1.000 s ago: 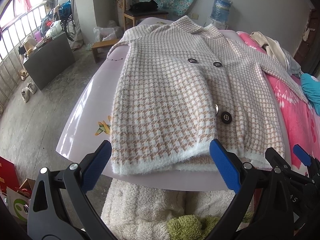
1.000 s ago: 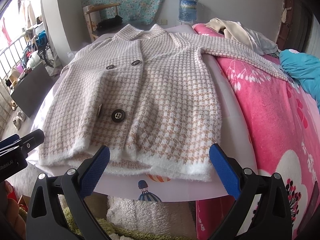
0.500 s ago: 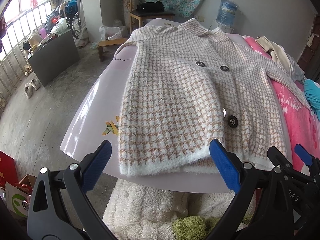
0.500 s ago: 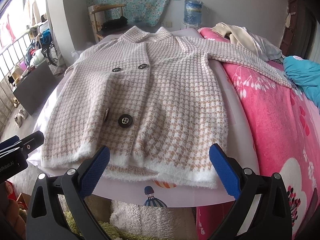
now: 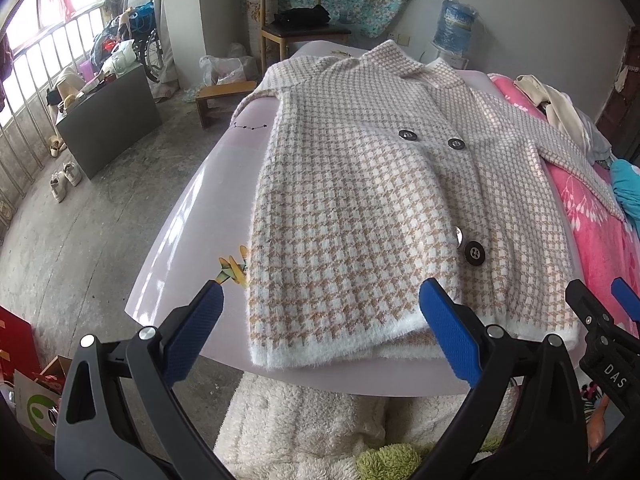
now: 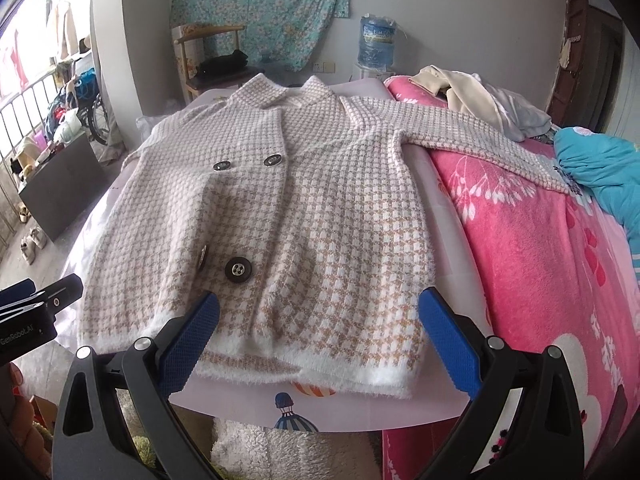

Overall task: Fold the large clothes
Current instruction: 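Move both grippers open toward the hem of the houndstooth coat, then grasp the coat sleeve with the left gripper and lift it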

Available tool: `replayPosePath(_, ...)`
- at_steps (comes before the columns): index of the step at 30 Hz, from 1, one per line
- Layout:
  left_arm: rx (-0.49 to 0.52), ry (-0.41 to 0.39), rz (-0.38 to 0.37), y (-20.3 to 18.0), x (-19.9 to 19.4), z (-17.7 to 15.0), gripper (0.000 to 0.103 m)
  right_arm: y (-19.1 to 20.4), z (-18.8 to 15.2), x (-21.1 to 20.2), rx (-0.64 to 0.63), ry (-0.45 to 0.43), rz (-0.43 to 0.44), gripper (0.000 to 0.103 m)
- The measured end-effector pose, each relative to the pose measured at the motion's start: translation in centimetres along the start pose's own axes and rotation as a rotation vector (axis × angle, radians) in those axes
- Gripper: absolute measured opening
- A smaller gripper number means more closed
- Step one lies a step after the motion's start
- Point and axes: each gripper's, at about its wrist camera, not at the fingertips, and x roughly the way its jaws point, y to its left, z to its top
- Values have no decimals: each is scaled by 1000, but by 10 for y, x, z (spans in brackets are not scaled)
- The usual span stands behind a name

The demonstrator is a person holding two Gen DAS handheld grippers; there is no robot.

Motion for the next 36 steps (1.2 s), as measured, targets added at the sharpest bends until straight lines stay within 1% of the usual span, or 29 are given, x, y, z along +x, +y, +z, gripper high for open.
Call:
replayPosePath(8, 13, -5, 4, -1, 11, 16, 95, -2, 14, 13, -7, 11, -2, 97)
replayPosePath(11, 8, -1, -2, 0, 16, 24, 95, 1, 21, 17, -30, 2, -23, 97)
replayPosePath(18, -5, 22, -14, 4, 31, 38, 95, 9, 35, 26, -51, 9, -26, 97)
replayPosePath(28, -23, 52, -32, 12, 45, 59, 95, 32, 65, 42, -89, 32, -28, 97)
replayPosePath(36, -52, 63, -28, 24, 60, 83, 95, 55, 94, 59, -134, 38, -17, 97)
